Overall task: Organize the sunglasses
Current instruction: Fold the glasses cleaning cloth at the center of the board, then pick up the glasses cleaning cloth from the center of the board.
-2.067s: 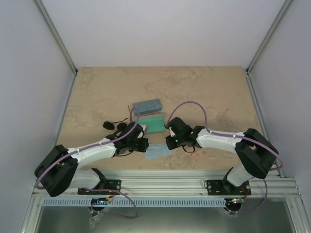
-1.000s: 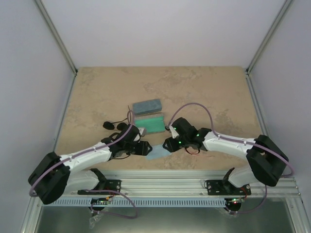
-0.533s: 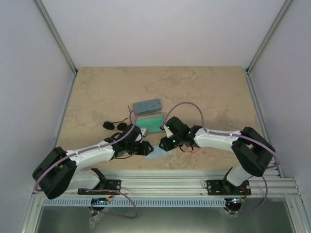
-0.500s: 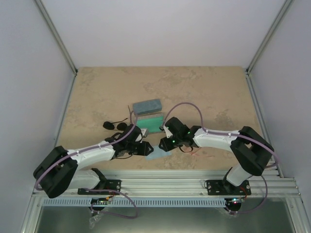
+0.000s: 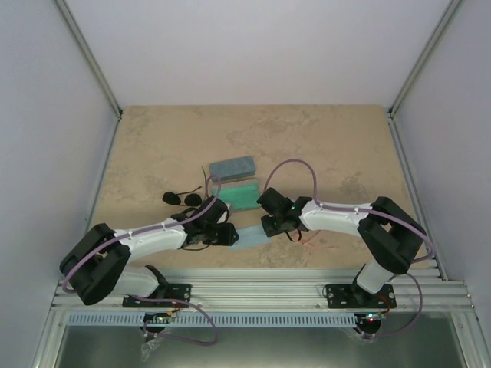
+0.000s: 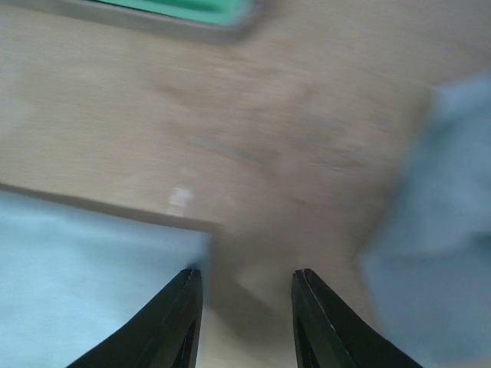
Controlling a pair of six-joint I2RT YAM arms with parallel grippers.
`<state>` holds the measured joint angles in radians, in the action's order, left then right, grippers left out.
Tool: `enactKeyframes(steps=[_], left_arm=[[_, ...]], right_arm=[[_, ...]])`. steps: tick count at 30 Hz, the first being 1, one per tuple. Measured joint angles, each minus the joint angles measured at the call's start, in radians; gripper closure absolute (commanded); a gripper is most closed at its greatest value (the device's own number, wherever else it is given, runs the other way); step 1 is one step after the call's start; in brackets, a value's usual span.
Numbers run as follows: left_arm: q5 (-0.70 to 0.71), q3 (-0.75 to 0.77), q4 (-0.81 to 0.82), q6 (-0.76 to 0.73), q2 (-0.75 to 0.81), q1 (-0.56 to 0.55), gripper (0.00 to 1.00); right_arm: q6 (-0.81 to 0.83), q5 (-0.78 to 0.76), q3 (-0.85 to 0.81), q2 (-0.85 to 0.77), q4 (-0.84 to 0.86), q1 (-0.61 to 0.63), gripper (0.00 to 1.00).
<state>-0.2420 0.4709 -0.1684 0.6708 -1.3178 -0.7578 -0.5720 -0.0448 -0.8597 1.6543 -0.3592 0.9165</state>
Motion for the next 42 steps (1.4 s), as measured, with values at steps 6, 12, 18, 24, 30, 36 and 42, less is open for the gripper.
enactKeyframes(steps=[6, 12, 18, 24, 30, 36, 42], left_arm=[[0.051, 0.053, -0.135, 0.006, 0.027, -0.003, 0.49], [0.095, 0.105, -0.23, 0.031, 0.103, -0.008, 0.44], [0.136, 0.084, -0.264, 0.08, 0.114, -0.01, 0.47], [0.135, 0.031, -0.242, 0.117, 0.116, -0.012, 0.49], [0.131, 0.028, -0.208, 0.132, 0.094, -0.012, 0.51], [0.129, 0.021, -0.179, 0.146, 0.072, -0.012, 0.58], [0.128, 0.023, -0.161, 0.156, 0.055, -0.013, 0.65]], right_arm=[[-0.055, -0.187, -0.038, -0.028, -0.186, 0.028, 0.63], [-0.089, -0.213, -0.068, -0.06, -0.22, 0.07, 0.6], [-0.107, -0.169, -0.068, -0.05, -0.201, 0.103, 0.59], [-0.11, -0.124, -0.068, -0.01, -0.163, 0.114, 0.63], [-0.109, -0.097, -0.069, 0.023, -0.137, 0.114, 0.7], [-0.109, -0.081, -0.069, 0.039, -0.109, 0.114, 0.74], [-0.109, -0.065, -0.069, 0.047, -0.087, 0.114, 0.8]])
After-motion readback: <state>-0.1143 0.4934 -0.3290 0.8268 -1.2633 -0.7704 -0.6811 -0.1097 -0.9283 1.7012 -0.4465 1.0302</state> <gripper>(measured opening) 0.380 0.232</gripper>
